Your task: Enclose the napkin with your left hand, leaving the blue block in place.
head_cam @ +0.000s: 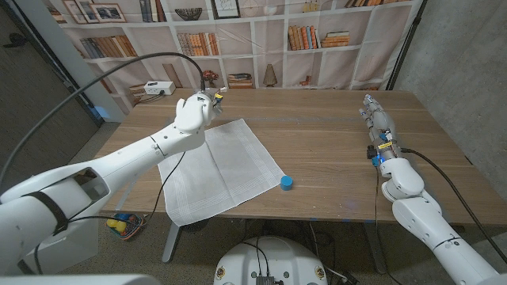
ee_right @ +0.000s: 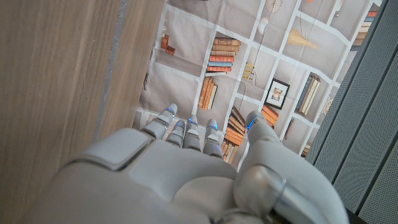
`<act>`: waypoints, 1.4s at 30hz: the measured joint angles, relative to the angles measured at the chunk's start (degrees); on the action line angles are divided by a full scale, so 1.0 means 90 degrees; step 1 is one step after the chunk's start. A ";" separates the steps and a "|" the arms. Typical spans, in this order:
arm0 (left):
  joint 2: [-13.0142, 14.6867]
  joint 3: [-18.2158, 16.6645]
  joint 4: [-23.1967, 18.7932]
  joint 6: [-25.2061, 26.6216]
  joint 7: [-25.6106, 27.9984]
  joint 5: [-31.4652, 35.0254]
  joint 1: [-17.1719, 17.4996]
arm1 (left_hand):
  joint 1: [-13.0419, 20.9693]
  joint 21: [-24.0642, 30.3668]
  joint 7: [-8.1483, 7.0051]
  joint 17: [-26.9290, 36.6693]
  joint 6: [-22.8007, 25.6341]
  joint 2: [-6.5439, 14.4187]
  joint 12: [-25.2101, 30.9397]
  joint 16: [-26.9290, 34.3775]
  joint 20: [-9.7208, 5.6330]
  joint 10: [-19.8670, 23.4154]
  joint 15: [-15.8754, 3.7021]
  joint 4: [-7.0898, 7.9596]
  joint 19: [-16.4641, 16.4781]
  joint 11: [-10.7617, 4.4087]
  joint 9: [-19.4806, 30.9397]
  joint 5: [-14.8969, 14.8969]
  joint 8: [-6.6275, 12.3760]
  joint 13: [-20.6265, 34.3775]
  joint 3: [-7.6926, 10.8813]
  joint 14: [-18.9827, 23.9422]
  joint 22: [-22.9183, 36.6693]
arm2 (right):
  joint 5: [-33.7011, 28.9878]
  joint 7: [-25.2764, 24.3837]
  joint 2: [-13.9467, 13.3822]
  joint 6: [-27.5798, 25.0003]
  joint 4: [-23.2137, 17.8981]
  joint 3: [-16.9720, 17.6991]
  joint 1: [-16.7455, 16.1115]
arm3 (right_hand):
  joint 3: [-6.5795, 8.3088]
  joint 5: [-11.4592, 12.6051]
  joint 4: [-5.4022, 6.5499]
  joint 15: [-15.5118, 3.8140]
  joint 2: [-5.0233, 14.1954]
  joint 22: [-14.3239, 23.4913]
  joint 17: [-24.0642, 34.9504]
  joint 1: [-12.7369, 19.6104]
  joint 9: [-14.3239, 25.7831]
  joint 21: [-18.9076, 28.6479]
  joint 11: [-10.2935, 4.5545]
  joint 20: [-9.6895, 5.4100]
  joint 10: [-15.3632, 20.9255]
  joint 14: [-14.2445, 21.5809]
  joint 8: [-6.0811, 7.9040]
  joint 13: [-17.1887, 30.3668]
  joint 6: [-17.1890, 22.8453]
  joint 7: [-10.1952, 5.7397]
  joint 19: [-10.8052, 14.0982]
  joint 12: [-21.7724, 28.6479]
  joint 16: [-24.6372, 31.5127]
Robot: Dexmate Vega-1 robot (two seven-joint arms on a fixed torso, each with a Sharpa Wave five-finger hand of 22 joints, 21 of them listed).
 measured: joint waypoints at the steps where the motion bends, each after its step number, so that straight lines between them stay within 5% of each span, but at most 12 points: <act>1: 0.0018 -0.0073 -0.0119 -0.0061 -0.0086 0.0087 0.0094 | 0.0000 0.0000 0.0000 0.0006 0.0000 0.0000 -0.0001 0.0000 0.0000 0.0000 0.0000 0.0000 0.0000 0.0000 0.0000 0.0000 0.0000 0.0015 0.0000 0.0000 0.0000 | -0.0008 -0.0017 -0.0017 -0.0002 -0.0034 0.0015 -0.0024 | 0.0000 0.0000 0.0000 0.0000 0.0015 0.0000 0.0000 -0.0016 0.0000 0.0000 0.0000 0.0000 0.0000 0.0000 0.0000 0.0000 0.0000 0.0000 0.0000 0.0000 0.0000; 21: 0.0028 -0.0756 -0.1095 -0.0925 -0.1066 0.0799 0.1049 | 0.0000 0.0191 0.0000 0.0085 -0.0001 0.0000 -0.0006 -0.0051 0.0045 0.0013 -0.0001 0.0029 -0.0047 -0.0014 0.0028 -0.0001 -0.0039 0.0057 0.0011 0.0000 -0.0062 | -0.0159 -0.0213 -0.0280 -0.0068 -0.0656 0.0291 -0.0479 | -0.0017 0.0000 0.0017 0.0035 0.0026 0.0000 0.0000 -0.0090 0.0000 0.0000 0.0000 -0.0027 -0.0001 0.0034 0.0000 0.0000 0.0012 -0.0012 0.0027 0.0000 0.0000; 42: -0.0255 -0.0937 -0.1010 -0.1713 -0.1893 0.1055 0.1412 | 0.0000 0.0350 -0.0001 0.0176 0.0000 0.0000 -0.0056 -0.0075 0.0023 0.0034 -0.0023 0.0025 -0.0161 -0.0035 0.0087 -0.0007 -0.0039 0.0125 0.0015 0.0021 -0.0148 | -0.0276 -0.0261 -0.0347 0.0056 -0.0877 0.0392 -0.0641 | -0.0061 0.0000 0.0007 0.0000 0.0026 0.0000 0.0000 -0.0089 0.0000 0.0000 -0.0024 -0.0027 0.0023 0.0068 0.0000 0.0000 0.0081 -0.0011 0.0026 0.0000 0.0000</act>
